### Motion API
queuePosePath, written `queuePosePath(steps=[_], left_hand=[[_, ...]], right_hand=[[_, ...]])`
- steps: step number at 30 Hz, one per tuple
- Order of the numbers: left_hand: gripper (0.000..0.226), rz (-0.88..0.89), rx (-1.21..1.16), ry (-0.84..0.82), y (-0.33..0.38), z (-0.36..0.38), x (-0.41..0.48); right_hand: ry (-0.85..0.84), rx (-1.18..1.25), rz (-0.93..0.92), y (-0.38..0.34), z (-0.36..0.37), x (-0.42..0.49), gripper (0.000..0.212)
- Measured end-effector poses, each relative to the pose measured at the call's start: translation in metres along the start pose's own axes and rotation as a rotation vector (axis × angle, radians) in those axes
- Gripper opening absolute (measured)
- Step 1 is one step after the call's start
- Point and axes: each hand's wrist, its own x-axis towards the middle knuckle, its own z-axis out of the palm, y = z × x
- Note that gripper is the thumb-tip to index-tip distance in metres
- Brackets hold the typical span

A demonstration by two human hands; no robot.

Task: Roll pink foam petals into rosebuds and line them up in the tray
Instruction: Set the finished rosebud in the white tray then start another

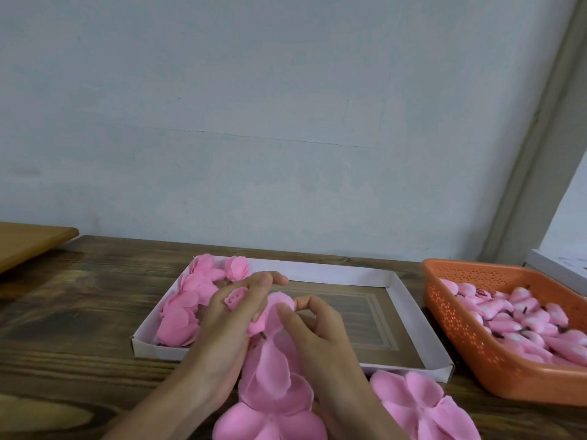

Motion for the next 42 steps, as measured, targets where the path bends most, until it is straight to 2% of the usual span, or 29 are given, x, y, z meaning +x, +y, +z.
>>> queuePosePath(steps=[5,11,17,20,29,31,34,39,42], left_hand=[[0.048,0.007,0.047,0.011,-0.002,0.001,0.0],[0.04,0.011,0.129,0.039,-0.005,0.003,-0.001],[0.028,0.148,0.187,0.101,-0.006,0.005,-0.001],[0.033,0.259,0.243,0.056,-0.006,0.002,0.0],[0.052,0.311,0.218,-0.02,-0.001,-0.005,0.002],[0.046,0.314,0.224,-0.057,0.0,-0.008,0.002],[0.038,0.328,0.228,-0.105,0.0,-0.008,0.002],[0.058,0.349,0.168,-0.117,0.0,-0.01,0.002],[0.061,0.371,0.207,-0.092,0.001,-0.01,0.001]], right_hand=[[-0.008,0.019,-0.027,0.0,0.0,0.0,0.02],[-0.034,0.087,-0.078,-0.002,0.003,0.0,0.025],[-0.091,0.085,-0.165,-0.005,0.007,-0.001,0.02],[-0.149,0.087,-0.218,-0.007,0.008,-0.004,0.011],[-0.291,0.075,-0.305,-0.013,0.003,-0.001,0.02],[-0.308,0.047,-0.329,-0.013,-0.001,0.001,0.029],[-0.281,0.053,-0.398,-0.012,-0.001,0.002,0.031],[-0.188,0.06,-0.473,-0.008,0.007,-0.001,0.032],[-0.146,0.072,-0.507,-0.009,0.009,-0.004,0.027]])
